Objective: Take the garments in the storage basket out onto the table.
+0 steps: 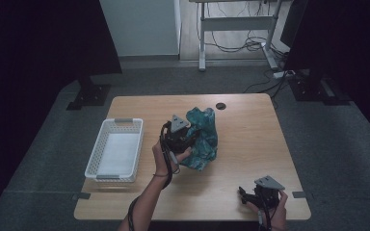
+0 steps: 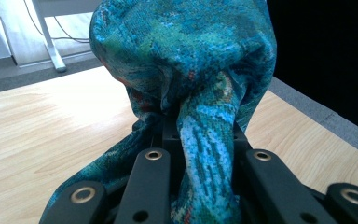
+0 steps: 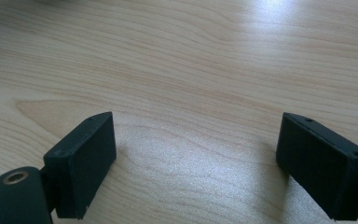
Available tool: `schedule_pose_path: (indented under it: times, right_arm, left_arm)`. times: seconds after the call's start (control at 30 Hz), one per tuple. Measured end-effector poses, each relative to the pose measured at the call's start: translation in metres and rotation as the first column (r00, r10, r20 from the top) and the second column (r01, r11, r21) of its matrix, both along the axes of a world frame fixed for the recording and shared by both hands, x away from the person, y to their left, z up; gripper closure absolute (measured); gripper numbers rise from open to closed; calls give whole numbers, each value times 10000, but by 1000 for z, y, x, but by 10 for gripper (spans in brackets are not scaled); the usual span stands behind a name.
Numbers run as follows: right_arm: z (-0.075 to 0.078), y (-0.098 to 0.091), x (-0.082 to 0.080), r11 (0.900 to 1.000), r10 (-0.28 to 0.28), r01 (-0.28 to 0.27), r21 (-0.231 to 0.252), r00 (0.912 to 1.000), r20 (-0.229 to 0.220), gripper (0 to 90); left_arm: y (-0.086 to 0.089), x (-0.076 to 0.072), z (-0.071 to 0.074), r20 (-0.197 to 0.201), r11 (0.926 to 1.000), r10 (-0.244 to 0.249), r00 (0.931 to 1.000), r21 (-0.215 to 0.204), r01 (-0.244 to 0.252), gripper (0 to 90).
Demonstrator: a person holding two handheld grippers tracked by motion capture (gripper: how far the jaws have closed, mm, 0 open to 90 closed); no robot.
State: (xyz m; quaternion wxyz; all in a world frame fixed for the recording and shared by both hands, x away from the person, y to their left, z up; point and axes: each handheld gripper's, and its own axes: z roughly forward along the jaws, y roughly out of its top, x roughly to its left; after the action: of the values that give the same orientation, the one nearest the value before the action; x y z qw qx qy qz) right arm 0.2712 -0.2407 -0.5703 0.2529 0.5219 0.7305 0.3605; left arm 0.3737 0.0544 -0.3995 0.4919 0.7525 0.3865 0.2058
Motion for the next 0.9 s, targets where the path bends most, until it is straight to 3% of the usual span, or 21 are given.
schedule_pose_path:
  times: [0.27, 0.7, 0.9]
  right_arm:
    - [0, 0, 0, 10000, 15, -15, 5, 10000, 3, 115]
    - [0, 0, 0, 10000, 27, -27, 6, 10000, 8, 115]
    - [0, 0, 0, 10000, 17, -17, 18, 10000, 13, 115]
  left_arm:
    - [-15, 2, -14, -210, 9998, -156, 9997, 156, 159, 771]
    - [-21, 6, -35, -616, 9996, -160, 9980, 228, 174, 769]
    - [-24, 5, -57, -950, 9996, -112, 9954, 233, 134, 762]
